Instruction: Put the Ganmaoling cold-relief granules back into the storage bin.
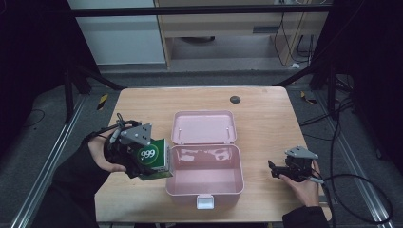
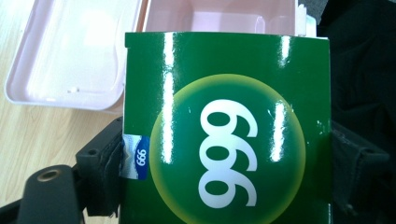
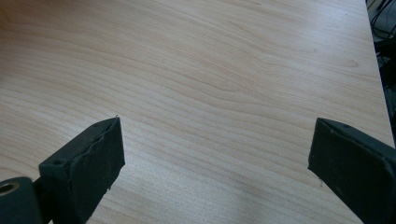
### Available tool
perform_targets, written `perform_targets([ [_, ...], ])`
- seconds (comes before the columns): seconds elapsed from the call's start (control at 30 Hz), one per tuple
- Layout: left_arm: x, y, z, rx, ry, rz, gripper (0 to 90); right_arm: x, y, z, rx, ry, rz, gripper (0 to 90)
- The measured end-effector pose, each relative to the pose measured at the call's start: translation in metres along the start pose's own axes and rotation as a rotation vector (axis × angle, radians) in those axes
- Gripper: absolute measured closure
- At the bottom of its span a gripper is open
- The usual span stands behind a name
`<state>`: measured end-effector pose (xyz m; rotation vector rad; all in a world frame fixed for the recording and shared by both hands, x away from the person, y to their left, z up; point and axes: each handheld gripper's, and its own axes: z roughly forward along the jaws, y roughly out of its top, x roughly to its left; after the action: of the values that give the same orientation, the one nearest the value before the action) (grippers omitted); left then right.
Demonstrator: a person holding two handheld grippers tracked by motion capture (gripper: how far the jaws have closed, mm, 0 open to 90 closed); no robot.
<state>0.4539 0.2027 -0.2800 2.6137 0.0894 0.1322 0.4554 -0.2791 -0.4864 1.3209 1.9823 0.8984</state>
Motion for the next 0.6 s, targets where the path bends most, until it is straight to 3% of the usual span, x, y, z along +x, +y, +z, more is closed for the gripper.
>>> perform_targets([
  [0.6,0.004,0.031,0.016,0.015,-0.025,0.033,14.9,0.001,-0.001,0.002,0.007,0.006,-0.006,3.8],
])
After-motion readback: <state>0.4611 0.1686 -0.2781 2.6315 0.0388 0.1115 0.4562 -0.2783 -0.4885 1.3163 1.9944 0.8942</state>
